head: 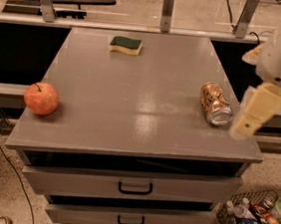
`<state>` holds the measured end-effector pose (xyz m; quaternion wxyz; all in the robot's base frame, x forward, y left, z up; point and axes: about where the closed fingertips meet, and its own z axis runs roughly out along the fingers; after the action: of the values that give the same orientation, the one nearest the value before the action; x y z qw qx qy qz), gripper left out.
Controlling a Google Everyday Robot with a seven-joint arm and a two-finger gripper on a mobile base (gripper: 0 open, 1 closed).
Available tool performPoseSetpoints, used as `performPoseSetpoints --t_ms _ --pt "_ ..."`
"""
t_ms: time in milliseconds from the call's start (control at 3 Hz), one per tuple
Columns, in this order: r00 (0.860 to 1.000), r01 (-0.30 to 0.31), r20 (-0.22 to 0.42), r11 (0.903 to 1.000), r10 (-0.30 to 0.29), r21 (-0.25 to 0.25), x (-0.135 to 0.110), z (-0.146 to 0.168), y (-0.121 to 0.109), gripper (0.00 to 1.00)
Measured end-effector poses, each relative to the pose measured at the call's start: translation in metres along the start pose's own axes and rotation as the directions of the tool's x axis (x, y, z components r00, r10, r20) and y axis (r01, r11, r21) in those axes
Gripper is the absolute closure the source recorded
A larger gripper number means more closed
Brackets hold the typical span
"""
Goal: Pick sponge
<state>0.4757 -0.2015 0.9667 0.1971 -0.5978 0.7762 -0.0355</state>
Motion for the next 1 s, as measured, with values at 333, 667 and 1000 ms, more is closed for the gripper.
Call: performPoseSetpoints --t_ms 333,667,1000 --pt "0.997 0.005 0.083 0.9984 -0.01 0.057 -0.033 0.041 -0.048 0.0" --pt "0.981 -0.004 0.193 0.9968 -0.012 0.08 -0.08 0.09 -0.103 0.0" --pt "0.98 -0.008 0.197 0.9967 -0.008 0.081 -0.081 0.091 -0.104 0.0"
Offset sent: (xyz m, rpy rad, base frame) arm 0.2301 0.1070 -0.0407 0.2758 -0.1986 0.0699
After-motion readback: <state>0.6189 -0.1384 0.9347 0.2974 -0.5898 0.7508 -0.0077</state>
